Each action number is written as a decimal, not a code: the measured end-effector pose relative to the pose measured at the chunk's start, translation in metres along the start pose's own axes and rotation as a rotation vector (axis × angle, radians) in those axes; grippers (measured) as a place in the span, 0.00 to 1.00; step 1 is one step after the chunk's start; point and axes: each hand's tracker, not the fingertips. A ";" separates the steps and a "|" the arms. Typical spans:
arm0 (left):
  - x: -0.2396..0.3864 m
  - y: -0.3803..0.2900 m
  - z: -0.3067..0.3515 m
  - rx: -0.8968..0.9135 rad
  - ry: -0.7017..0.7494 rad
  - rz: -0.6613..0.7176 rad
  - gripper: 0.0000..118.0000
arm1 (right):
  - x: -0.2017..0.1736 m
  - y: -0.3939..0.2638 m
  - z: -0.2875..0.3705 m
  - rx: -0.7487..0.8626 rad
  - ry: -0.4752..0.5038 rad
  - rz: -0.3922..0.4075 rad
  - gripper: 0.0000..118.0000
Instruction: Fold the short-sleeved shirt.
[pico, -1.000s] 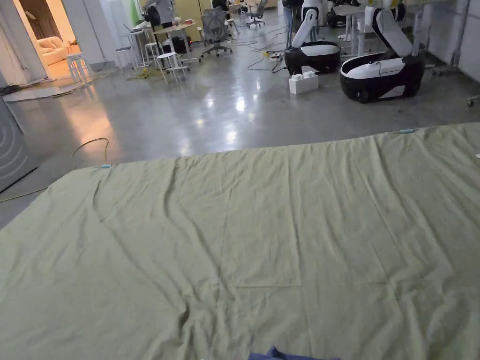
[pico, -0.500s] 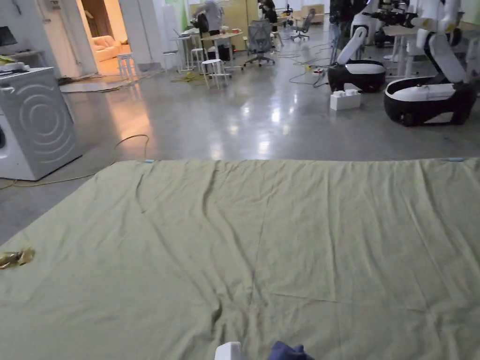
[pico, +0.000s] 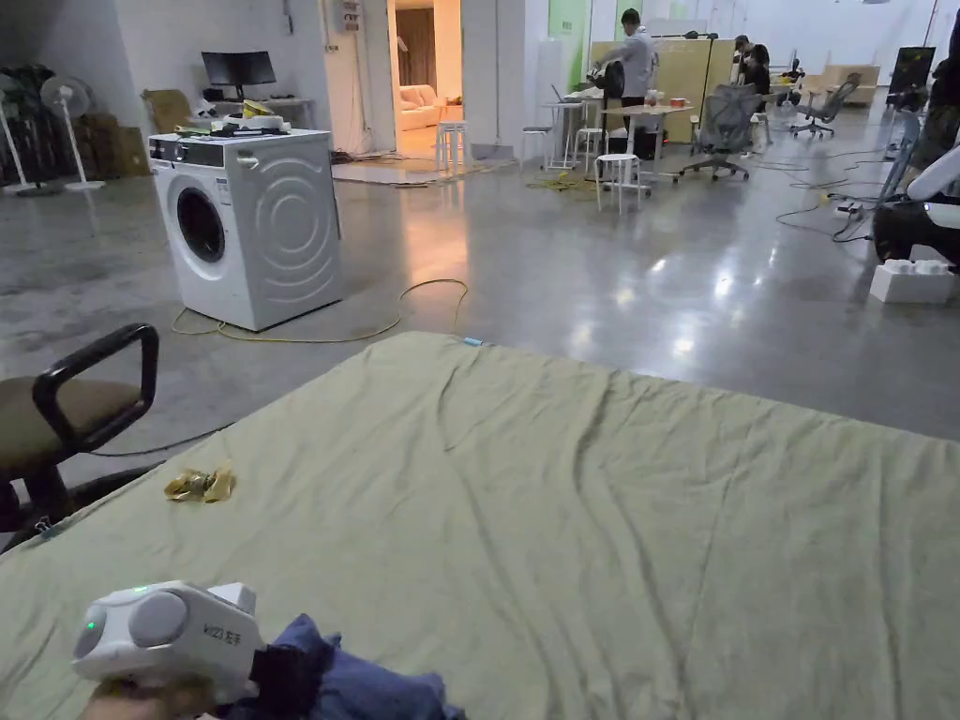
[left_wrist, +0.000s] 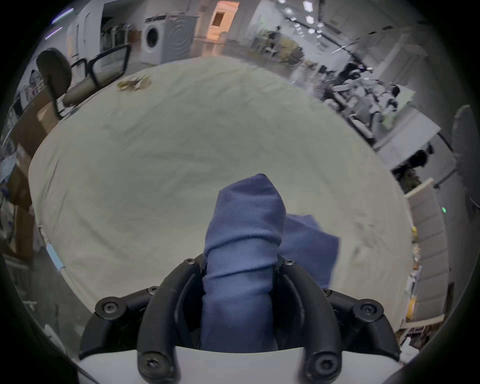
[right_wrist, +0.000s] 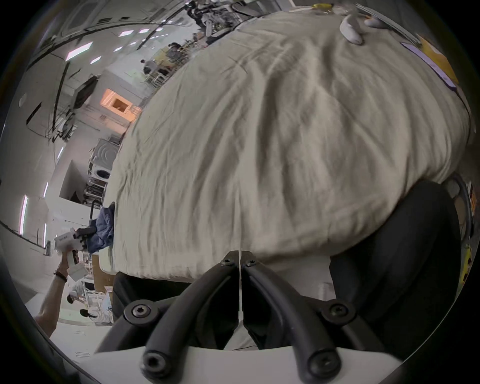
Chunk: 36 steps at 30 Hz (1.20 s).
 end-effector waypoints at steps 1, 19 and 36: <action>-0.006 0.002 -0.009 -0.023 0.022 0.011 0.35 | -0.013 0.003 -0.006 -0.002 0.001 0.003 0.01; 0.189 -0.177 0.248 0.795 -0.047 -0.594 0.67 | -0.028 0.037 0.110 0.517 0.414 0.353 0.01; 0.277 -0.299 0.271 0.943 -0.122 -0.460 0.12 | -0.048 0.037 0.212 0.996 0.335 0.718 0.02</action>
